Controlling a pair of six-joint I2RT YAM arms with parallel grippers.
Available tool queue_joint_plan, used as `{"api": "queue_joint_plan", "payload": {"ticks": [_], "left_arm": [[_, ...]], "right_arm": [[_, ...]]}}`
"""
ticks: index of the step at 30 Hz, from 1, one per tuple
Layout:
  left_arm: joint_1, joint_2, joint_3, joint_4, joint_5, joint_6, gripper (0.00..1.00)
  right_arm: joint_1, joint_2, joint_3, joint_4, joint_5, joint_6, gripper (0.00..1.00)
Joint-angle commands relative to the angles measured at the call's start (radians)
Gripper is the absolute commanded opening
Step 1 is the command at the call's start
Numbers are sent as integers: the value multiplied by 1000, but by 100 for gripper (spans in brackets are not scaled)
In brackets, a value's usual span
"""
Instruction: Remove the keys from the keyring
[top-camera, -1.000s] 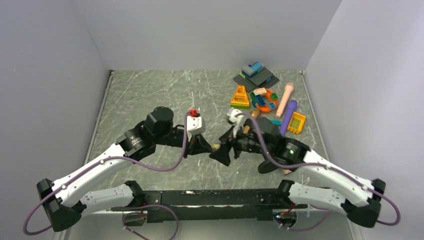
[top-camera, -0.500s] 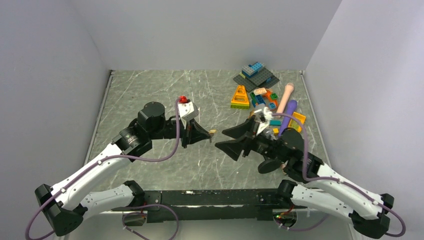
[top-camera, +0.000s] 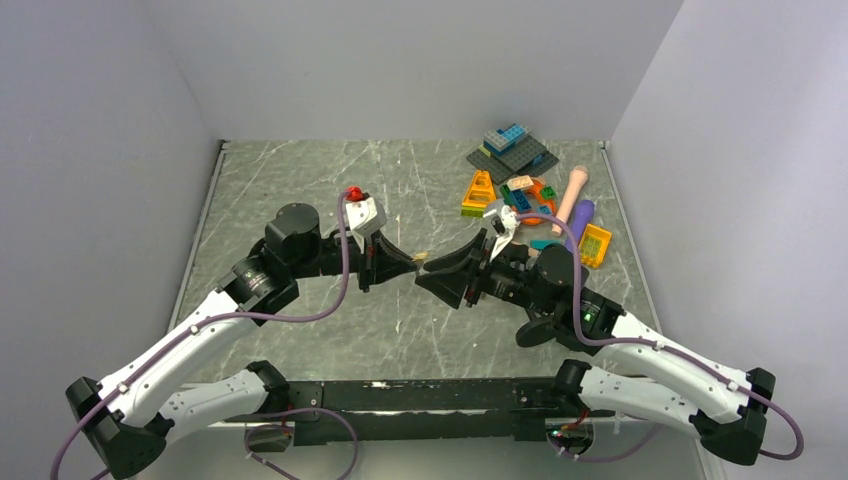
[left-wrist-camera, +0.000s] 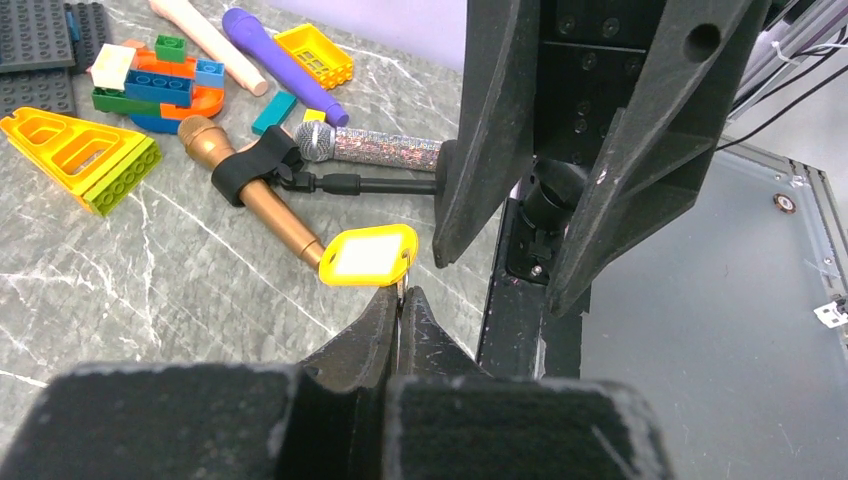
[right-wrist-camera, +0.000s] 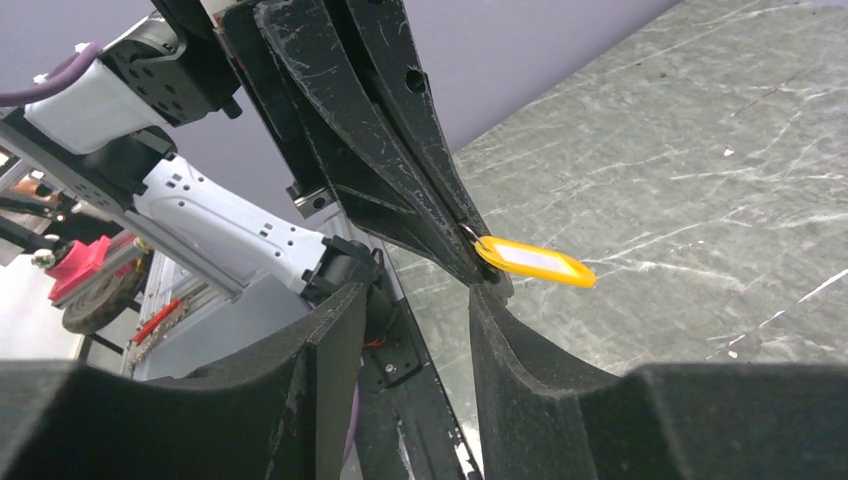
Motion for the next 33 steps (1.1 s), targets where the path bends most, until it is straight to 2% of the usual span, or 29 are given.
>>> {"api": "queue_joint_plan", "payload": {"ticks": [1,17,33], "left_arm": [[6,-16,1,52,27,-16,0],[13,-37,-13,79,61,-22,0],[17,-26,-15,96,122,-30,0]], "right_arm": [[3,12,56,50,-17,-4,45],[1,5,97,-60,58,-72,51],[1,47,107,-24,7,-82,43]]}}
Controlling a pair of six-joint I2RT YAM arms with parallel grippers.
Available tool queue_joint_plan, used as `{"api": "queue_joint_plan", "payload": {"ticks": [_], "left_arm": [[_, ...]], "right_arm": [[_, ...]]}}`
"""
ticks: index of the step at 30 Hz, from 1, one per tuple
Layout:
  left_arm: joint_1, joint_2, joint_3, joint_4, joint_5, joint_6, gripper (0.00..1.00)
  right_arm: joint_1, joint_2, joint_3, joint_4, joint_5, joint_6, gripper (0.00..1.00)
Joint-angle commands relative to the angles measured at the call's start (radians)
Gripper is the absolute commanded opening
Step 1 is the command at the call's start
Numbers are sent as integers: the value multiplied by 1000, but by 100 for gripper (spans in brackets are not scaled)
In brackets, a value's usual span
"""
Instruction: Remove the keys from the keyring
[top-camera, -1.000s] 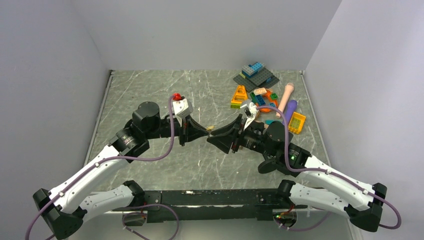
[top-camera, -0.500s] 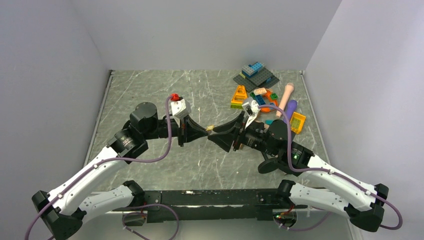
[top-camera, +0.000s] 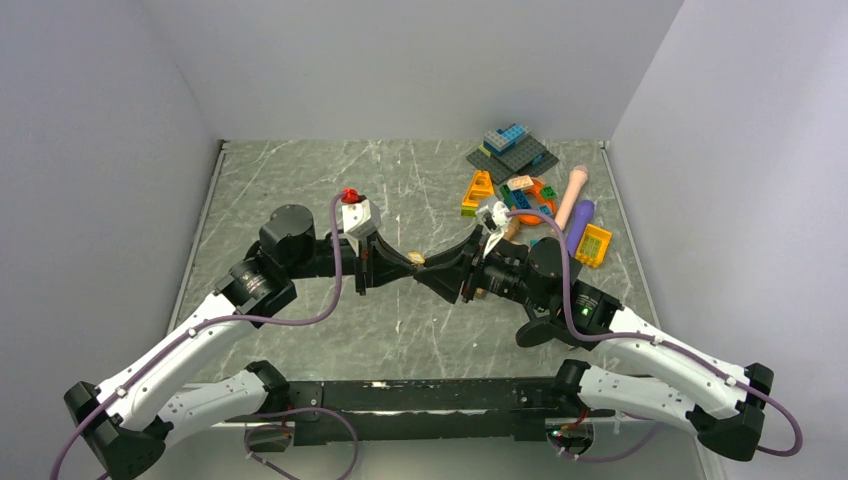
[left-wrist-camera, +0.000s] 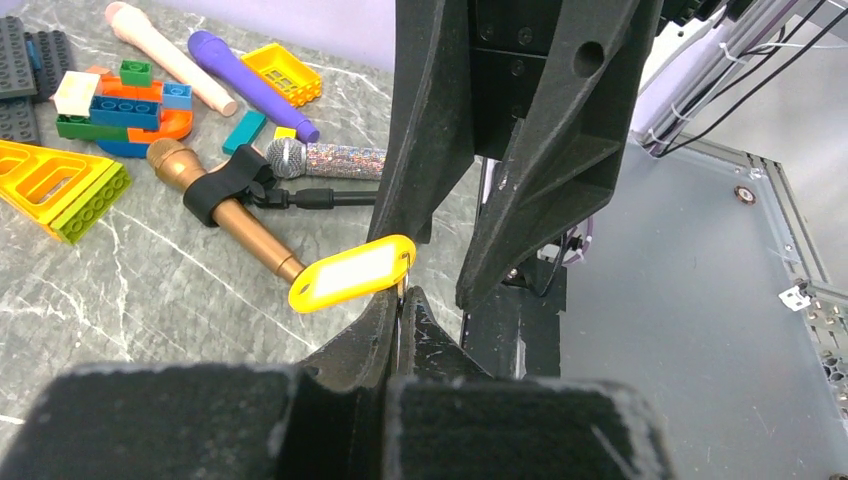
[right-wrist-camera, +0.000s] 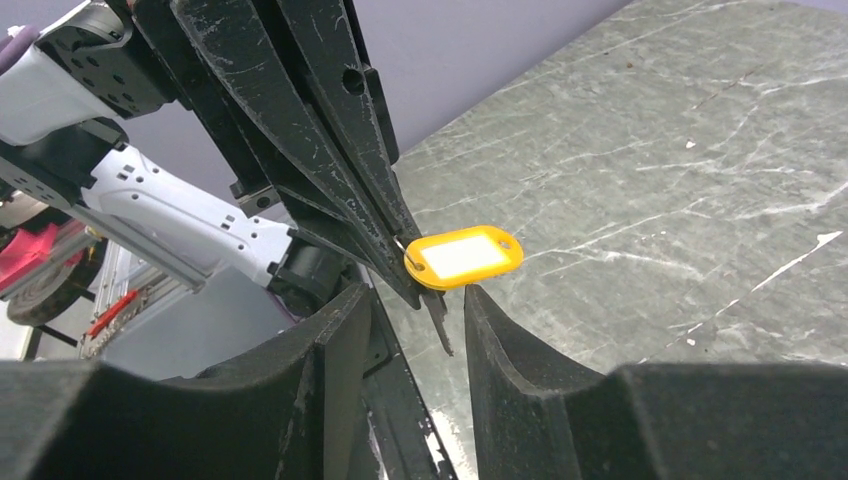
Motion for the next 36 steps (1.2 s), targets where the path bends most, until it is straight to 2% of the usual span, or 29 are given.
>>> {"api": "queue_joint_plan", "payload": {"ticks": [1,9,25,36], "left_arm": [[4,-2,3,54,50,-12,0],[4,24,13,45,87,-9,0],[4,39,17,42,108,-8,0],[5,59,24,44,150,-12,0]], "right_arm": [[0,3,57,47,-21,-19,43],[-1,10,74,43,-43,-35,36],[0,3,63,30,-43,-48,7],[-1,13,59,11,-75,-65,8]]}}
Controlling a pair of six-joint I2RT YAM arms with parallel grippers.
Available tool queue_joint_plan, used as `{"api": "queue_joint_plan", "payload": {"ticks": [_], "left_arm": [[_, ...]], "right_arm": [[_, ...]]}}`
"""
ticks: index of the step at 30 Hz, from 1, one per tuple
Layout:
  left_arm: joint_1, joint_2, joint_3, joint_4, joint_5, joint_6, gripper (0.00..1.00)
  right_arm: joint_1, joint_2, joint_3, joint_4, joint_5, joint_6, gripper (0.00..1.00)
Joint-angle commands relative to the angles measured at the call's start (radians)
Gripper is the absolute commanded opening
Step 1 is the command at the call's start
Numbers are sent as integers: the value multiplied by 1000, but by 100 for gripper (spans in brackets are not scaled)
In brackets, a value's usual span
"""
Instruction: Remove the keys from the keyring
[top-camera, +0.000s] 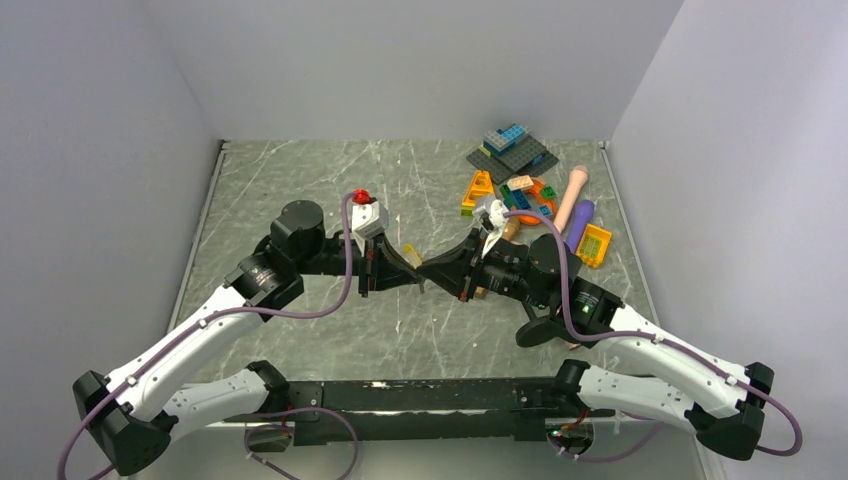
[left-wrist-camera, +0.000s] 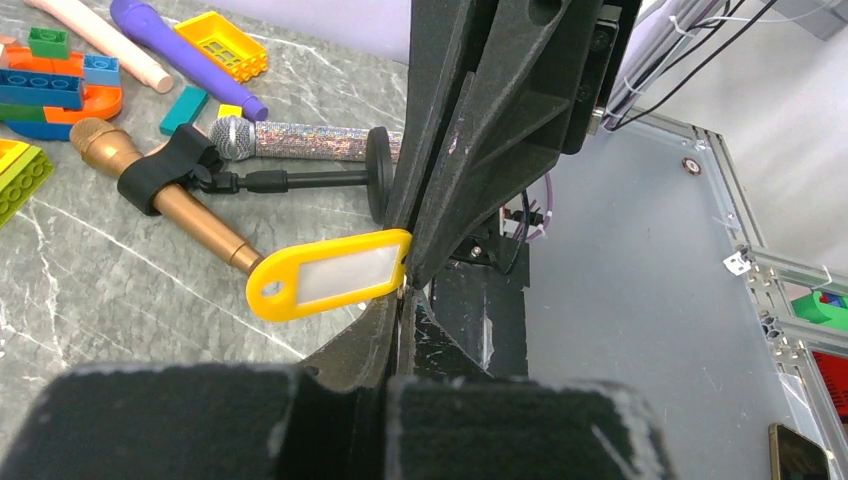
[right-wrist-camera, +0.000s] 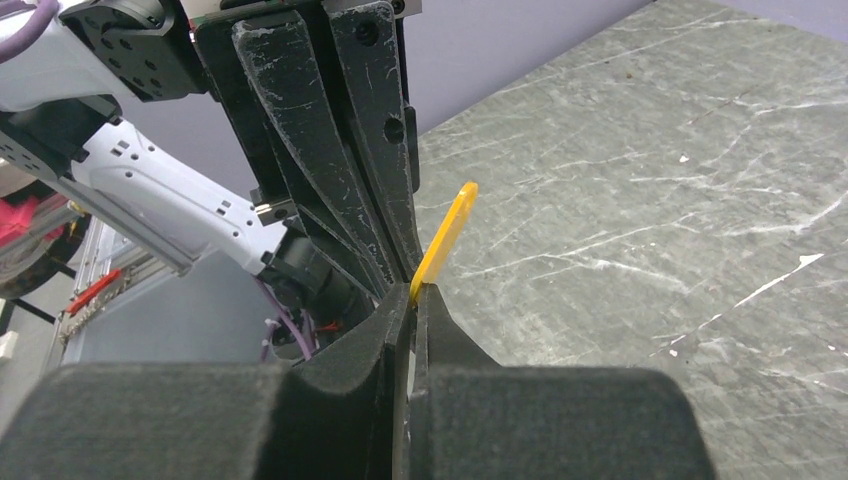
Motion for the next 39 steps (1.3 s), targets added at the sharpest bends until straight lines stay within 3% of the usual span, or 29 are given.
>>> {"api": "queue_joint_plan", "payload": {"ticks": [1,6,23,39], "left_arm": [[-2,11,25,43,42,3,0],[-1,16,27,41,46,3,0],[-2,79,72,-38,159,52,0],[-2,110,85,-66,177,74,1]], "right_arm": [[2,-1,27,30,-46,-7,7],[3,2,30,29,-64,-17,0],[5,-26,108,-239,-125,-166,0],[4,-36,121,-294,-153,-175,0]]}}
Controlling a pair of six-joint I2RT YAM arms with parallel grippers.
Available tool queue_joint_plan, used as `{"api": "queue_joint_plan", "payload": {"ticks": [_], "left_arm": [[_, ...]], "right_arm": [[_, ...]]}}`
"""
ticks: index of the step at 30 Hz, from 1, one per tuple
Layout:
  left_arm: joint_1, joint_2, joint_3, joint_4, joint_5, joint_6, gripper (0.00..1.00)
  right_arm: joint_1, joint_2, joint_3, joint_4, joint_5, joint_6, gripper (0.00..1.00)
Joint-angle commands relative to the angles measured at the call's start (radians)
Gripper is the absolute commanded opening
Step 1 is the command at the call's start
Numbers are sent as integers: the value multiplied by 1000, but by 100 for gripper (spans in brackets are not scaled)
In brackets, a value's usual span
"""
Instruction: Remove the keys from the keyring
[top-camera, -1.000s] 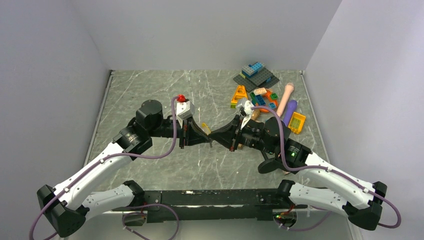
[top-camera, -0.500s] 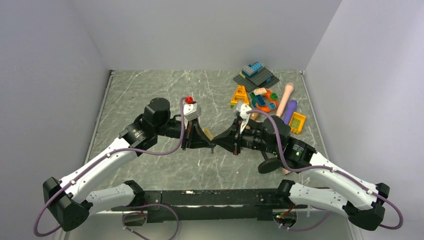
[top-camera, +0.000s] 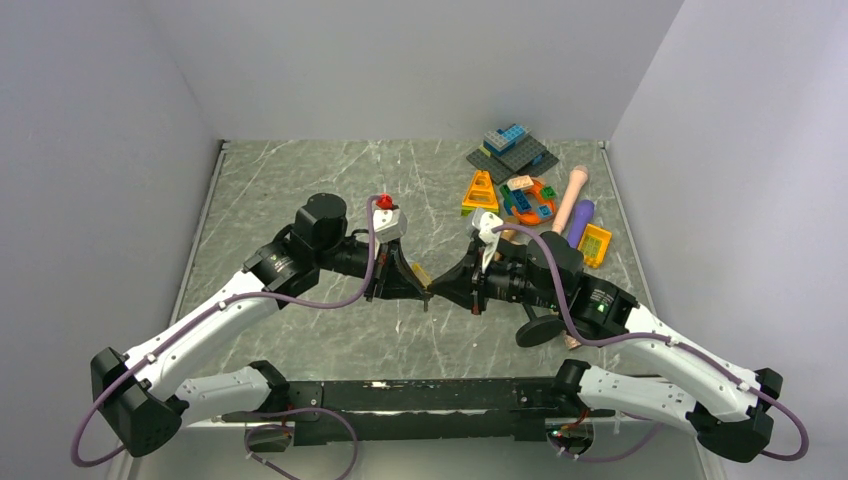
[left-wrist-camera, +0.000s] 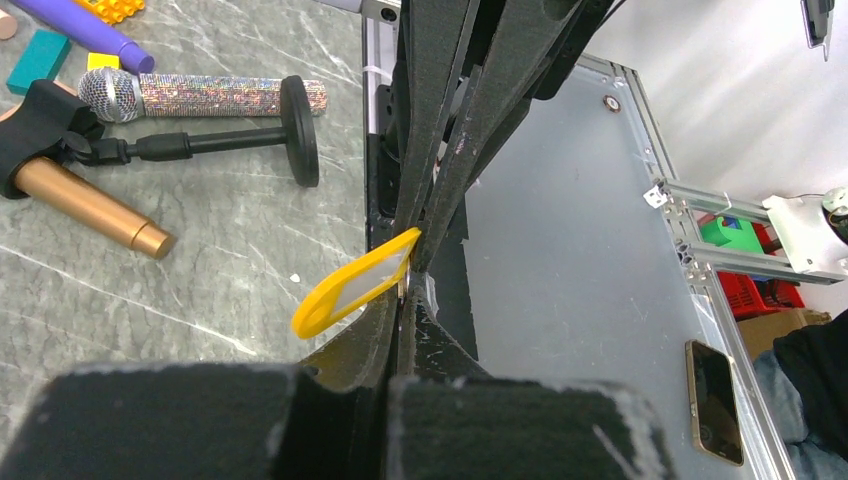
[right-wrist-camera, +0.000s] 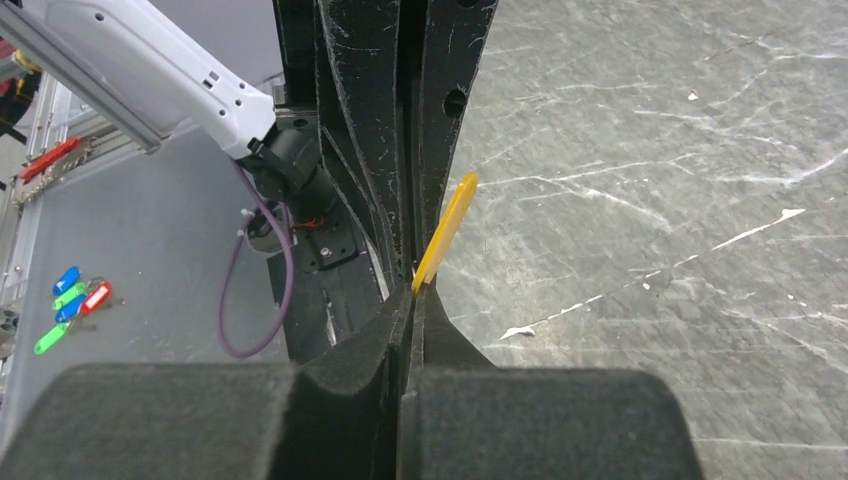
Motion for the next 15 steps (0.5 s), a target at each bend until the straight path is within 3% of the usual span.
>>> {"api": "queue_joint_plan", "payload": {"ticks": [1,5,7,15], "left_arm": [[3,-2,39,23,4,30,1],[4,-6,35,36,10,20,0],[3,-9,34,38,10,20,0],[3,-19,30,43,3,19,0]], "right_arm": [[8,-14,31,5,-55,8,0],[8,-1,18,41,-59,23,17],[7,4,11,62,-60,28,21],[7,37,10,103,-77,35,24]]}}
